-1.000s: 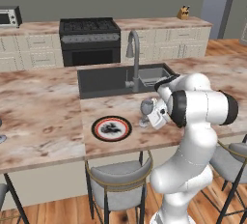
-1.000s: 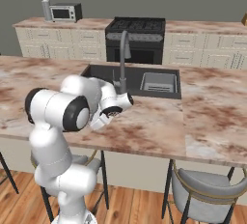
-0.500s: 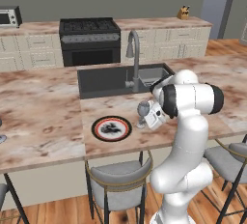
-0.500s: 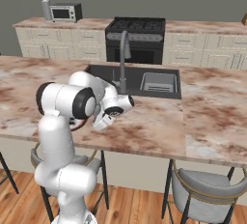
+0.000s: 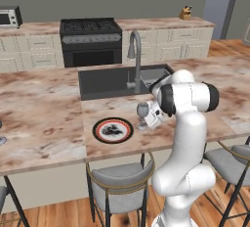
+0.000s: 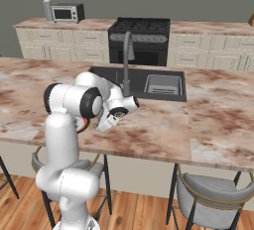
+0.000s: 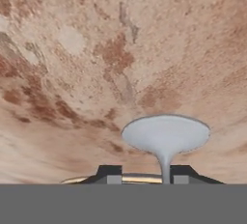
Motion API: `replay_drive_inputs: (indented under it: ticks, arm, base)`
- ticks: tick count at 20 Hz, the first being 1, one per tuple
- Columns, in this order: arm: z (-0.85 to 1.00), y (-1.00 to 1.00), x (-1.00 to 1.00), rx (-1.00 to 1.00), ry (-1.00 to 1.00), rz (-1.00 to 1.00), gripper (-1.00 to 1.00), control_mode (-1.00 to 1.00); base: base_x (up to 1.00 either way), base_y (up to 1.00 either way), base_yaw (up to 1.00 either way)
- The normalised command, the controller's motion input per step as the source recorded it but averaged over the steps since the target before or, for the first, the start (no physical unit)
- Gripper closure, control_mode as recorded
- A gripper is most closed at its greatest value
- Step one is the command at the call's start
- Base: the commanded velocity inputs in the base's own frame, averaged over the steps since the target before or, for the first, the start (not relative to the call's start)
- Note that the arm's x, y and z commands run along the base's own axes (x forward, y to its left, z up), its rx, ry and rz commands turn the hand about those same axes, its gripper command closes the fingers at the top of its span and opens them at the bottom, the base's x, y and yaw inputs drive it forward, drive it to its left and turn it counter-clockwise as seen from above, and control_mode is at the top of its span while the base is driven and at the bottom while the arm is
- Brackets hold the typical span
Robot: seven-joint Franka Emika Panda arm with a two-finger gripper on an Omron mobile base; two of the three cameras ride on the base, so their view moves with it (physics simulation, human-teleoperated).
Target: Retrieve the wine glasses from the counter and place one next to each plate.
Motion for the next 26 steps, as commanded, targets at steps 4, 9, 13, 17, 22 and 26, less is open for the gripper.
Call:
replay_drive_inputs:
  ticks: [4,9,13,17,22,26]
  arm:
    - [-0.27,-0.02,0.15,0.0,0.0,0.0,-1.0,-1.0]
    - [-0.04,-0.12,0.03,0.0,0.0,0.0,-1.0,-1.0]
    - [0.08,-0.26,-0.1,0.01,0.0,0.0,-1.0,-1.0]
    - [0.16,-0.22,-0.23,0.01,0.0,0.0,-1.0,-1.0]
    - [0.06,-0.16,-0.17,0.0,0.0,0.0,-1.0,-1.0]
    - [0.5,-0.44,-0.45,0.03,-0.09,0.0,-1.0,-1.0]
  base:
    - [0.0,0.0,0.0]
    - [0.0,0.0,0.0]
    - [0.0,0.0,0.0]
    - [0.0,0.0,0.0]
    - [0.0,0.0,0.0]
    - [0.0,0.0,0.0]
